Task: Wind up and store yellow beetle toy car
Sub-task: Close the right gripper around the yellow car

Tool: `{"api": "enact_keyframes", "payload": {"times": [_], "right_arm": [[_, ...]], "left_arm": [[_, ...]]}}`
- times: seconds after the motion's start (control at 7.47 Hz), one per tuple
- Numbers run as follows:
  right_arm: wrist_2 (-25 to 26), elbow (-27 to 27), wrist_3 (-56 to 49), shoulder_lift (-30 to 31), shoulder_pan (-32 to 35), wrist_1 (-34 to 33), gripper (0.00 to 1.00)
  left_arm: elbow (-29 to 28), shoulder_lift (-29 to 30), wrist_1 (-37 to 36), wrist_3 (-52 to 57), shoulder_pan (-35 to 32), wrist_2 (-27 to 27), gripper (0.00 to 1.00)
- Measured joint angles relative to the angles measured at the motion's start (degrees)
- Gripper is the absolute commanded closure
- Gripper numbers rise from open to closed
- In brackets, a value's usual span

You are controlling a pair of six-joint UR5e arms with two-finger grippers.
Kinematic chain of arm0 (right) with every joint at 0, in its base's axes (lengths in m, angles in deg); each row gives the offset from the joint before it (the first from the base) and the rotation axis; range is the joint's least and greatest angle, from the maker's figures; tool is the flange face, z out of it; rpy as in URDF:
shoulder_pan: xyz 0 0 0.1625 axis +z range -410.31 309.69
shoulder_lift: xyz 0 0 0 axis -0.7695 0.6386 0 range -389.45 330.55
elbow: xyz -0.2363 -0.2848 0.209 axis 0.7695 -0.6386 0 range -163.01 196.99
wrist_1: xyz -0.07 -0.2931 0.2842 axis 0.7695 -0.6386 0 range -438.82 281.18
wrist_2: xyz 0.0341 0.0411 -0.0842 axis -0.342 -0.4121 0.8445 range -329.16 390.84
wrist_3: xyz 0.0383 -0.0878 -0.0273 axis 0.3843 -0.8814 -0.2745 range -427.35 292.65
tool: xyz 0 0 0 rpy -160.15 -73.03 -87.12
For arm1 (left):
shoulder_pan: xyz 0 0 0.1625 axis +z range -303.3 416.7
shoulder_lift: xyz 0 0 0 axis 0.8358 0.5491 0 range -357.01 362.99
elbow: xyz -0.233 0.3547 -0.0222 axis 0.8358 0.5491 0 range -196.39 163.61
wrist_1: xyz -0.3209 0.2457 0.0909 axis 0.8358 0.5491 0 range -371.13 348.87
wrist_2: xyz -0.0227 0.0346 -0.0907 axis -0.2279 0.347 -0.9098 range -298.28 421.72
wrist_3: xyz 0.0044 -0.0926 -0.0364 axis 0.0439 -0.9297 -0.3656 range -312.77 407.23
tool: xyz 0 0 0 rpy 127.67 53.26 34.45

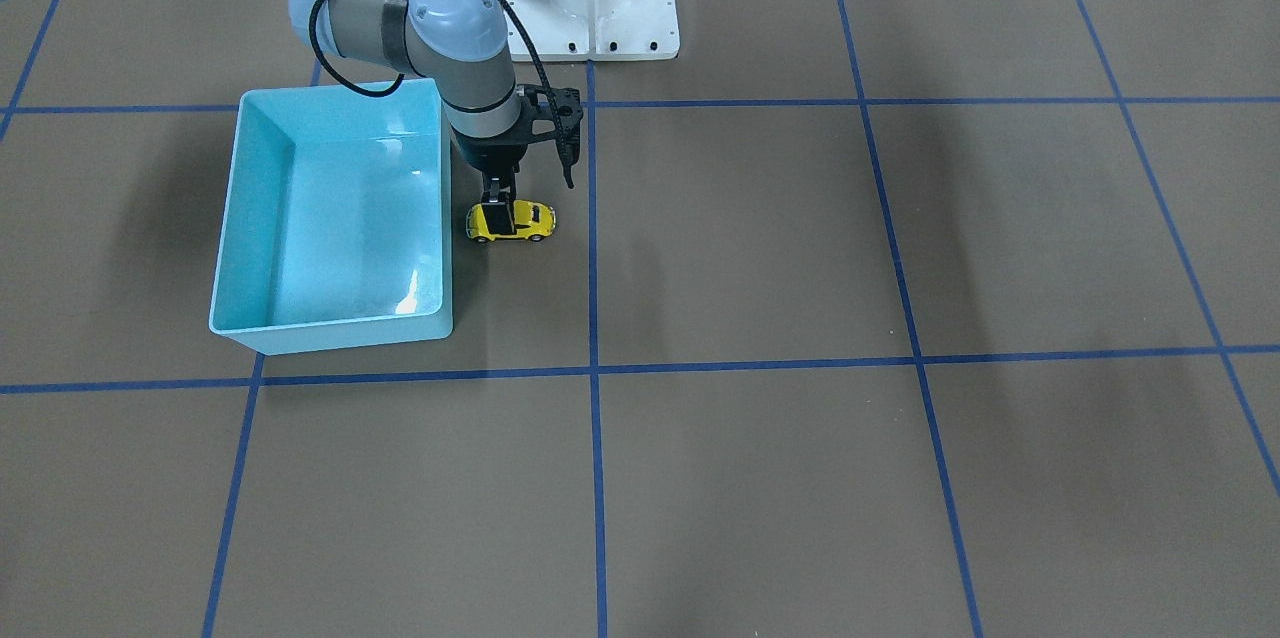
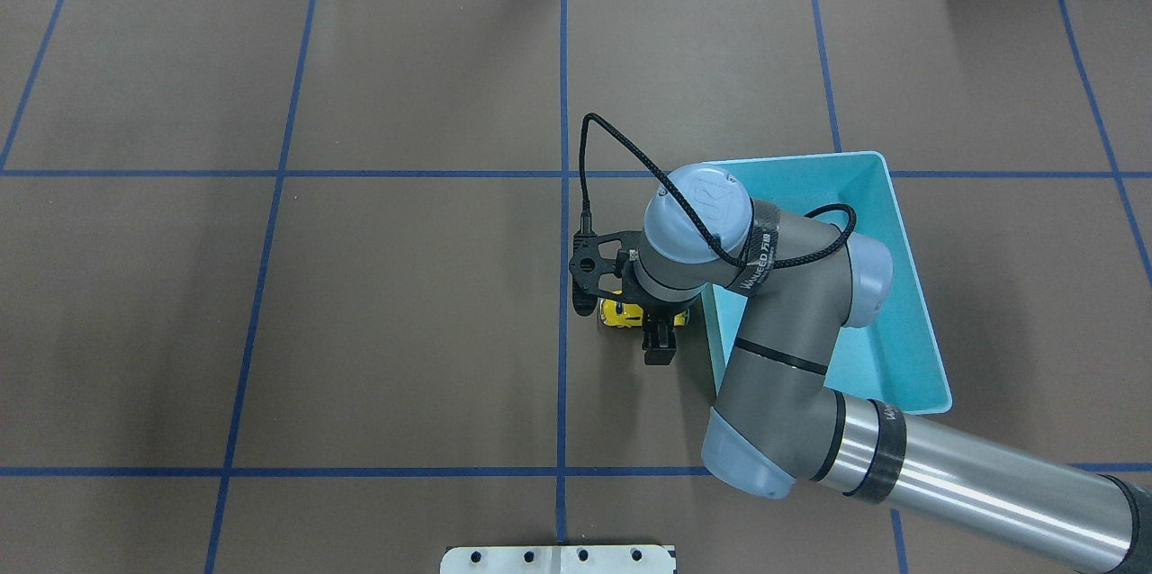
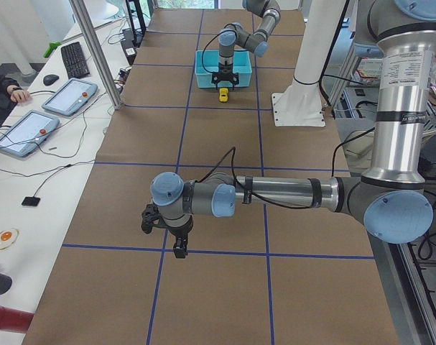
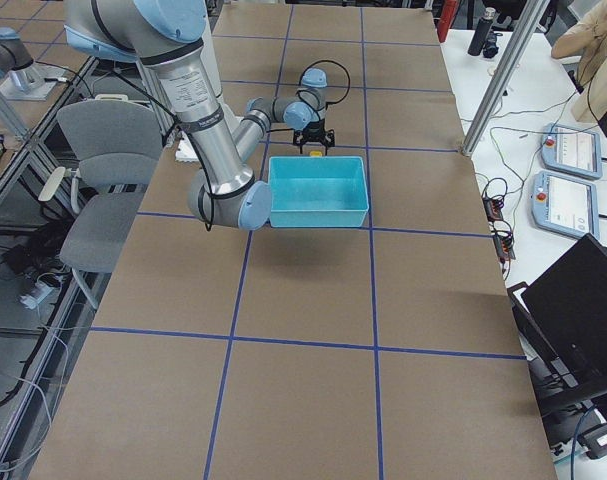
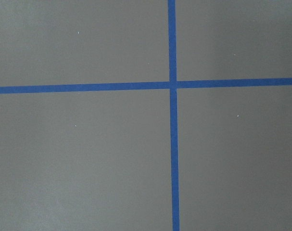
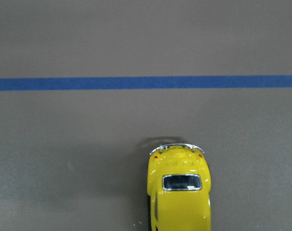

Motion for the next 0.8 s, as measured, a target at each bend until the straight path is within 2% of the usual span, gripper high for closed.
{"api": "enact_keyframes", "payload": {"times": [0.54,0.67,0.8], "right_arm": [[1.6,-1.9,0.0,0.0,-0.8,0.3,0.00],[1.6,-2.3,0.0,0.0,-0.9,0.4,0.03],[1.6,-2.6,0.0,-0.1,-1.1,0.4,0.14]], "left_arm": [[0.0,0.2,0.1,0.1,0.0,0.0,0.00],[0.0,0.4,0.1,0.1,0.0,0.4,0.00],[0.2,0.6,0.1,0.0,0.0,1.0,0.00]]}}
